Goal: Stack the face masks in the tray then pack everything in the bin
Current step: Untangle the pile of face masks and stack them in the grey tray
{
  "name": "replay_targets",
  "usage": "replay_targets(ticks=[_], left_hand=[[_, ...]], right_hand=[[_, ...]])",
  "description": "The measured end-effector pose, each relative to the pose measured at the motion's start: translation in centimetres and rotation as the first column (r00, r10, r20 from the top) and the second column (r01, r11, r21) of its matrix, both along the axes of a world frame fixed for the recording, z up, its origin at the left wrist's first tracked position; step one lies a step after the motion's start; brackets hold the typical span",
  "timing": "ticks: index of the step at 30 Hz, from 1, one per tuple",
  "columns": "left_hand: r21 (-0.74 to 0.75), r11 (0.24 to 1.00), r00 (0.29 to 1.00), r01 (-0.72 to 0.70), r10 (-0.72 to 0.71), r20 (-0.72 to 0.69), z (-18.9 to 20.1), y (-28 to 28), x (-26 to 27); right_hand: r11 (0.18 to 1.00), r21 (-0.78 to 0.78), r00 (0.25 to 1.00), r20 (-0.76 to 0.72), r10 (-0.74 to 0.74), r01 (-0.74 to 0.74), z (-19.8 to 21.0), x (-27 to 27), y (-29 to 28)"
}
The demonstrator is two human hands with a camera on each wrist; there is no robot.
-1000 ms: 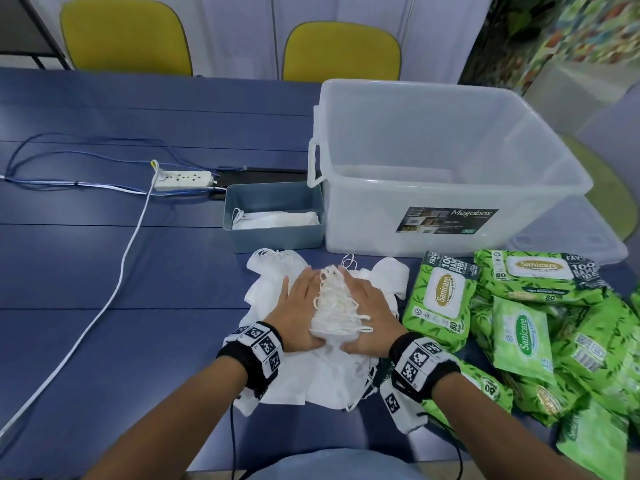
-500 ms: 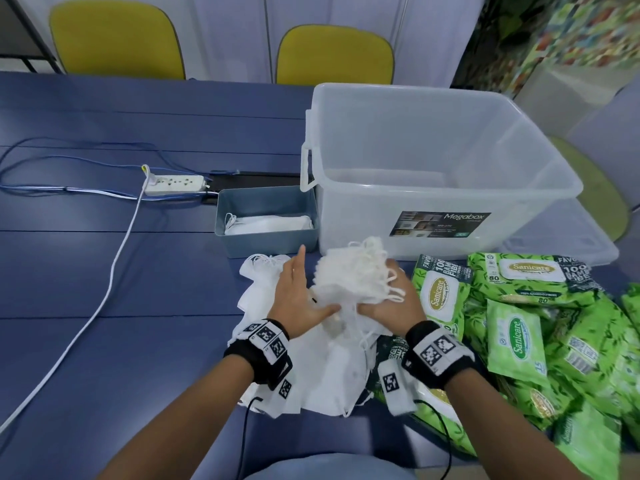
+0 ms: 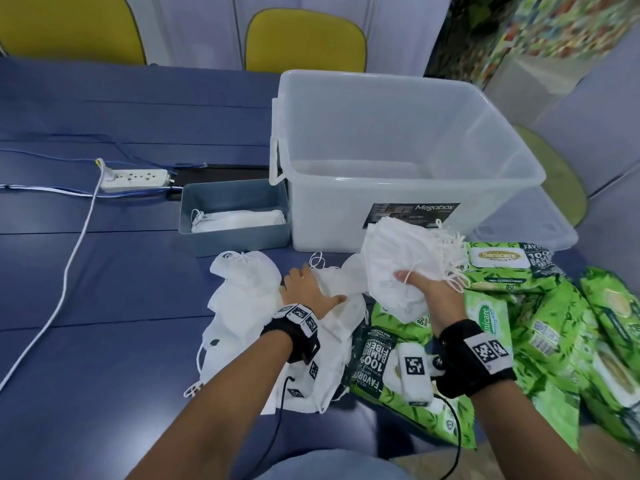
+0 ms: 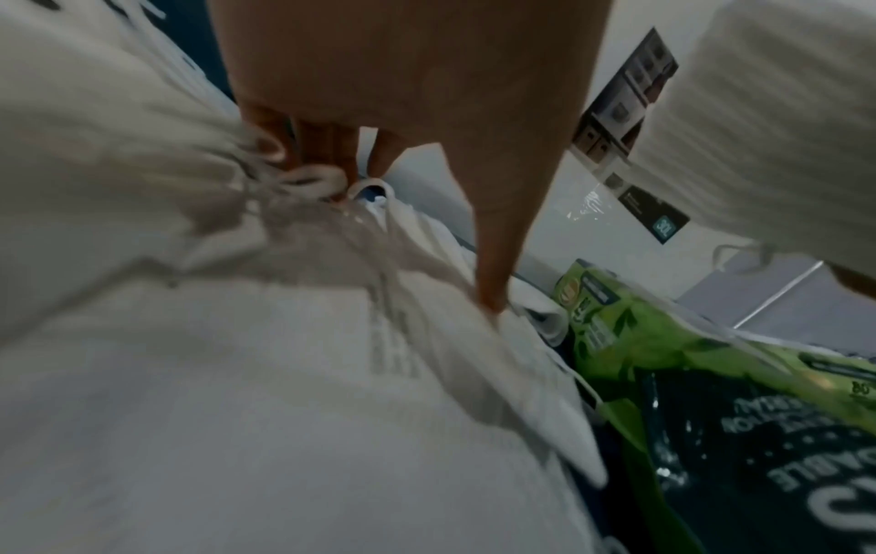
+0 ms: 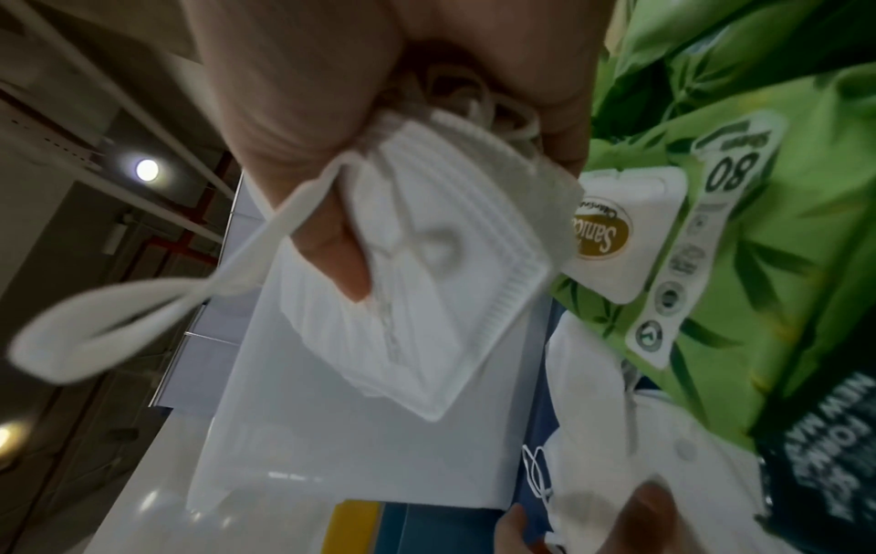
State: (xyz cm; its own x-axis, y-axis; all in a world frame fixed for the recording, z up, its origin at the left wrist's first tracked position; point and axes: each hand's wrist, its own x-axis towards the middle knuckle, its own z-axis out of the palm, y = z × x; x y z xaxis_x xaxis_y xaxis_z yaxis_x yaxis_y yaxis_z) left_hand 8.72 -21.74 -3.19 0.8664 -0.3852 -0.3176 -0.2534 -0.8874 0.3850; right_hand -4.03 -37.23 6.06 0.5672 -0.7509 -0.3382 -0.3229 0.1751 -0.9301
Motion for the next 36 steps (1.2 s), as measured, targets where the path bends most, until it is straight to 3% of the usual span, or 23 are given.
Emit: replay_targets(ticks=[6, 9, 12, 16, 19, 22, 23, 28, 31, 36], left_hand=[[0.054, 0.997, 0.994, -0.054, 0.059, -0.09, -0.5, -1.9, 0.6], [-0.017, 0.999, 0.982, -0.045, 0.041, -0.183, -0.7, -1.6, 1.6], [-0.058, 0.998, 0.982, 0.002, -0.013, -0.187, -0.7, -0.7, 2.3], [-0.255, 0.96, 0.971, -0.113, 0.052, -0.235, -0.1, 1.3, 3.1], [-0.5, 0.83, 0.956, -0.248, 0.126, -0.265, 1.2, 3.1, 3.6], [-0.708, 0.544, 0.886, -0.451, 0.179, -0.427, 3.9, 4.7, 3.6], [-0.745, 0.458, 0.87, -0.485, 0.172, -0.461, 4.9, 5.2, 3.6], [-0.793, 0.171, 0.81, -0.585, 0.075, -0.581, 10.0, 6.6, 4.0], [-0.792, 0.077, 0.794, -0.605, -0.011, -0.608, 11.9, 7.5, 4.2], [-0.815, 0.099, 0.82, -0.57, 0.123, -0.559, 12.7, 8.3, 4.6]], right_hand=[[0.997, 0.069, 0.999, -0.019, -0.035, 0.036, -0.3, -0.6, -1.4], [0.997, 0.066, 0.999, 0.007, -0.04, 0.04, -0.4, -0.4, -1.3], [0.997, 0.066, 0.999, 0.022, -0.028, 0.026, -0.2, -0.2, -1.0], [0.992, 0.122, 0.998, 0.055, -0.036, 0.029, 0.1, 0.1, -0.5], [0.992, 0.126, 0.997, 0.073, -0.021, 0.011, 0.1, 0.4, 0.3], [0.986, 0.168, 0.998, 0.053, -0.015, 0.006, 0.1, 0.7, 1.1], [0.983, 0.182, 0.999, 0.041, -0.012, 0.004, 0.1, 0.8, 1.3], [0.987, 0.159, 0.998, 0.055, 0.018, -0.027, 0.5, 1.5, 3.0], [0.99, 0.129, 0.995, 0.095, 0.038, -0.05, 0.8, 1.8, 3.7], [0.991, 0.098, 0.987, 0.141, 0.078, -0.092, 1.3, 1.9, 5.2]])
